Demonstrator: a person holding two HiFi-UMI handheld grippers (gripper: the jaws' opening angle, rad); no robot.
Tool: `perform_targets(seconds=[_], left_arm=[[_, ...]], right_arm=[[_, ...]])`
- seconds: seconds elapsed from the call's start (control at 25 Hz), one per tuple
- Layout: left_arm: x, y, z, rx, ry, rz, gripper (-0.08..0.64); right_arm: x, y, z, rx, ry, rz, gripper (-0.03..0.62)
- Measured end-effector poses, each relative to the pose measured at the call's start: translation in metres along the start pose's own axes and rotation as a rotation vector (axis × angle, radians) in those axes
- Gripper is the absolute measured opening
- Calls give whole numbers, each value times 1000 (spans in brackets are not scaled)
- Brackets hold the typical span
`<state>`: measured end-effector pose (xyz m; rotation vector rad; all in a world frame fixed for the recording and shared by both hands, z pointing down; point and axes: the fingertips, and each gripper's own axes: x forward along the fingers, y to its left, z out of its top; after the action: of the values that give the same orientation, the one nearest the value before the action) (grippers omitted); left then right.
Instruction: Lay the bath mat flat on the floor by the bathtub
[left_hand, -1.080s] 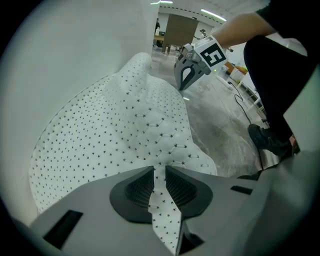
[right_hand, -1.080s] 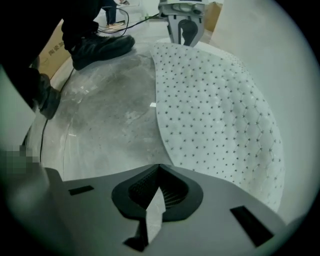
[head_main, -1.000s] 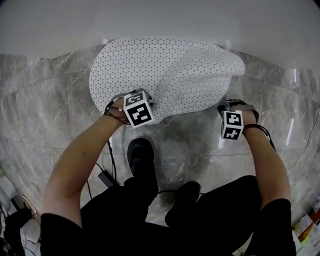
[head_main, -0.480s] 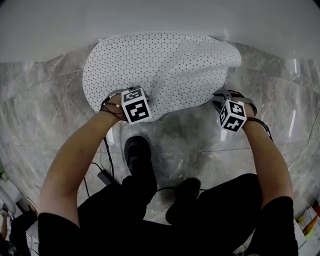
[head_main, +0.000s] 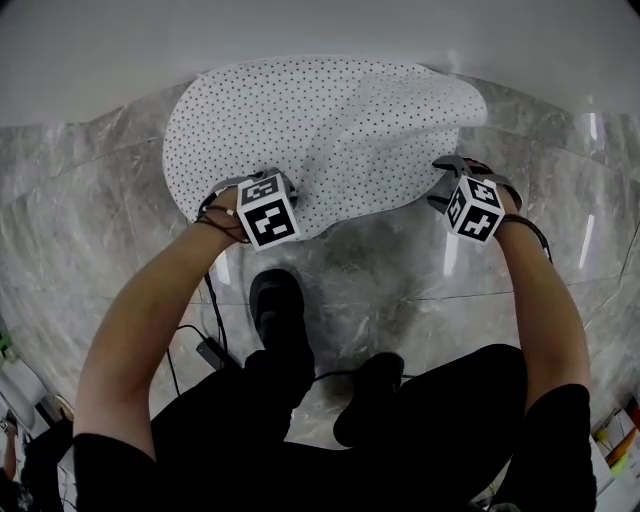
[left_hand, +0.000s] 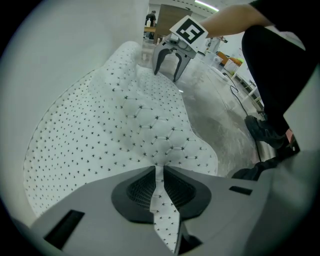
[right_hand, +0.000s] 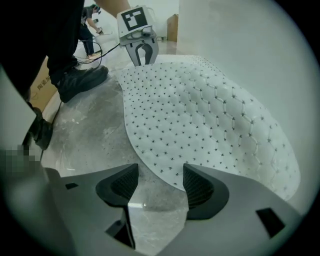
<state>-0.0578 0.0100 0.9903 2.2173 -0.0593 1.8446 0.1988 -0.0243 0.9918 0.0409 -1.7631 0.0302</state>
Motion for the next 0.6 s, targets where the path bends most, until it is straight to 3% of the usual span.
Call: perform_targets(seconds=[0.12,0.16,0.36,0.6], left_arm=[[-2,-4,-3,1,2,-12,52],[-3,-7,-5,-1,0,-15,52],[-2,-14,-8,-11,-21,-6,38],[0,-14,-7,36,20,2,38]], right_arm=[[1,-4,2,8,-7,51,286],[0,-7,3,13,-12,49,246],[-4,-7,3,-6,-41,13,169],[-3,4,4,-126,-5,-33,47]])
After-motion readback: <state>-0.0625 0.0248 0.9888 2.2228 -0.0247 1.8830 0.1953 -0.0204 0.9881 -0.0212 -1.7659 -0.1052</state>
